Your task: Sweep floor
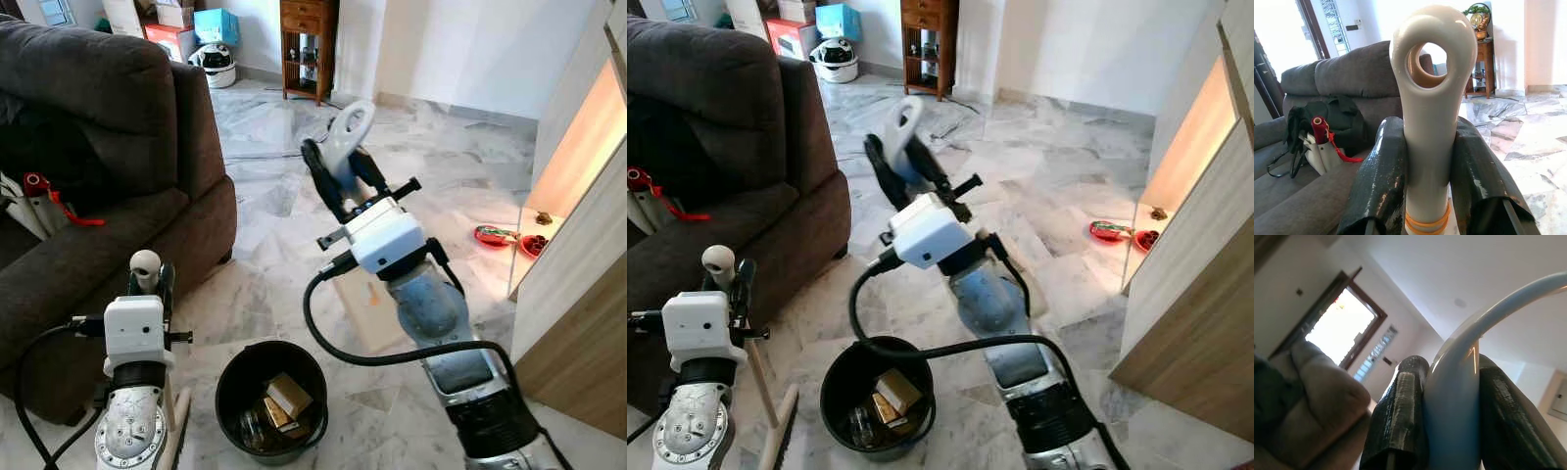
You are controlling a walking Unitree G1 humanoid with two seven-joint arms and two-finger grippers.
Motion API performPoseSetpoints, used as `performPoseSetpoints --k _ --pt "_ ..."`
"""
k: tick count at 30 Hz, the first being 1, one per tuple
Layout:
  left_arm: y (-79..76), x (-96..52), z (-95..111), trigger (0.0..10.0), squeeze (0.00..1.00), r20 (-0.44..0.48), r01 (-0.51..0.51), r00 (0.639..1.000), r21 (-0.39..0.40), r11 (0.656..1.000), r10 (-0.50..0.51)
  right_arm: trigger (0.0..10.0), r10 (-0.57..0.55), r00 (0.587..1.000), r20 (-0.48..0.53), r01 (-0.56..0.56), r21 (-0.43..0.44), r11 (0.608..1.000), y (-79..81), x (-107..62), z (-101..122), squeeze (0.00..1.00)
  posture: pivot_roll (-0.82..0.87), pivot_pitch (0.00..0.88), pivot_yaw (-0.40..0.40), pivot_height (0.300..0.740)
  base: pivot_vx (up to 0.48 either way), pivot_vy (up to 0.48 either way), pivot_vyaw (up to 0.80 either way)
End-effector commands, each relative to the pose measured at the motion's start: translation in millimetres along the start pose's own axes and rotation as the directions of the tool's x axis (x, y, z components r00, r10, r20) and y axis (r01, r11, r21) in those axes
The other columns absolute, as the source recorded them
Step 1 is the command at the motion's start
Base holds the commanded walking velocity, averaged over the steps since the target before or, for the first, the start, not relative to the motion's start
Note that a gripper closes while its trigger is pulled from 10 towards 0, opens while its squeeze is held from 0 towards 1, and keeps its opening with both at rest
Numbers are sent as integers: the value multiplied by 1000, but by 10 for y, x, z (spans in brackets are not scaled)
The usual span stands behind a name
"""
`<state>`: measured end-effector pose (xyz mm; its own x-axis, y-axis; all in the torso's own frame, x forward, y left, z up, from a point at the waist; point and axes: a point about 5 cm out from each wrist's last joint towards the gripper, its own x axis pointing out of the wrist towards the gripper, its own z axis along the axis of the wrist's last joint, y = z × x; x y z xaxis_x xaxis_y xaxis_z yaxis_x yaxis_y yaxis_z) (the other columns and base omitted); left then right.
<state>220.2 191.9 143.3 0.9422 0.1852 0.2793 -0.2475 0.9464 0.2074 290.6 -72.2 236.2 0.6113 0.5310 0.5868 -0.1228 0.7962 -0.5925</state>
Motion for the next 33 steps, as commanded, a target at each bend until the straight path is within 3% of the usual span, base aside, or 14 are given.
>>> performPoseSetpoints --k 1,5,9,11,21,27,31,33 --pt "5 13 33 10000 0 35 2 999 22 1000 -3 10000 5 999 31 -2 -74 997 -63 -19 18 0 107 0 12 740 0 0 0" --pt "8 -4 19 10000 0 28 2 1000 20 1000 -2 10000 -7 999 -37 2 -143 990 -177 -211 -139 0 103 0 11 740 0 0 0" --pt "8 -12 16 10000 0 25 3 1000 17 1000 -3 10000 -27 995 -98 11 -160 987 -260 -367 -252 0 100 0 11 740 0 0 0" --pt "23 -16 8 10000 0 22 1 1000 17 1000 -1 10000 -90 977 -193 68 -117 991 -338 -567 -382 0 98 0 11 740 0 0 0" --pt "55 -38 -38 10000 0 6 -2 1000 16 1000 2 10000 -191 894 -406 195 -34 980 -380 -1047 -720 0 89 0 12 740 0 0 0" --pt "96 -68 -85 10000 0 -13 -13 1000 2 1000 13 10000 -212 863 -459 231 -16 973 -359 -1179 -834 0 88 0 13 740 0 0 0" --pt "104 -124 -123 10000 0 -33 -5 999 -9 1000 4 10000 -206 839 -503 283 81 956 -319 -1233 -913 0 90 0 13 740 0 0 0" --pt "76 -140 -131 10000 0 -36 6 999 -17 1000 -7 10000 -206 832 -515 287 81 955 -303 -1257 -961 0 87 0 14 740 0 0 0"
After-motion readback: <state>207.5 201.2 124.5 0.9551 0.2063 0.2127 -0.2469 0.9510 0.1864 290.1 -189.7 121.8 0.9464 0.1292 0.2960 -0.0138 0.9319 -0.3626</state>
